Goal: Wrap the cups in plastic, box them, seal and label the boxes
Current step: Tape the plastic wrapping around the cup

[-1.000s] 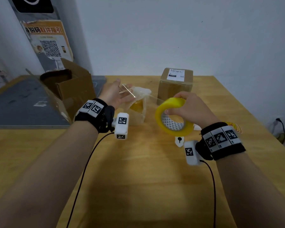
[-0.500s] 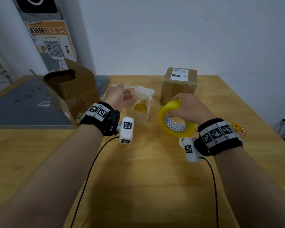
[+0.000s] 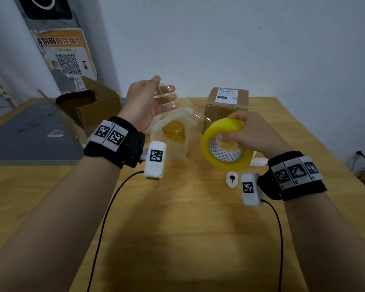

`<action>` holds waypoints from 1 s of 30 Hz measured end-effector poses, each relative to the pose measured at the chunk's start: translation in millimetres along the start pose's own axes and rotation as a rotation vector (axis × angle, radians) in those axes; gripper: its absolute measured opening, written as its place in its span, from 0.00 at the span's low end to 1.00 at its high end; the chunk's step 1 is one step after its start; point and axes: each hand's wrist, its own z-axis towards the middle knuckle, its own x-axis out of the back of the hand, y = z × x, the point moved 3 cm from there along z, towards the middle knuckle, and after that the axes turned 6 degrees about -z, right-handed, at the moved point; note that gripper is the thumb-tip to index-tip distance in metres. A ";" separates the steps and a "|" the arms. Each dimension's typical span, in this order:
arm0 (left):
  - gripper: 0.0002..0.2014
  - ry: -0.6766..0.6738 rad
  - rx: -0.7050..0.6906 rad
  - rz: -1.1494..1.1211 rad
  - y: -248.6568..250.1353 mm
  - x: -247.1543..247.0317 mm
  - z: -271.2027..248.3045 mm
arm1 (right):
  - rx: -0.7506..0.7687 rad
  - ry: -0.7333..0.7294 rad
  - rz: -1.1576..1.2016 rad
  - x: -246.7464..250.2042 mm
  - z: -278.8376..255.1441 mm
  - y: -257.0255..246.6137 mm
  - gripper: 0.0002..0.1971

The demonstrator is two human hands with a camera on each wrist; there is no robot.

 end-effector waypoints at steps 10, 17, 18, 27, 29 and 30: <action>0.11 0.131 0.037 -0.193 16.3 12.2 11.6 | 0.047 0.045 -0.070 24.4 2.9 -44.7 0.24; 0.23 0.191 0.145 0.041 2.9 41.9 56.3 | 0.077 -0.010 -0.303 17.5 39.3 -84.1 0.32; 0.25 0.210 0.140 0.094 2.0 44.7 62.9 | 0.079 -0.026 -0.318 16.9 44.3 -87.8 0.32; 0.09 0.273 0.147 0.376 -4.5 38.8 82.4 | 0.059 -0.102 -0.443 9.5 69.3 -118.9 0.31; 0.08 0.210 0.193 0.495 -18.3 37.6 82.3 | 0.048 -0.131 -0.483 3.0 71.0 -116.3 0.33; 0.15 0.174 0.217 0.548 -24.6 38.4 81.7 | 0.041 -0.139 -0.501 -0.1 71.4 -114.1 0.33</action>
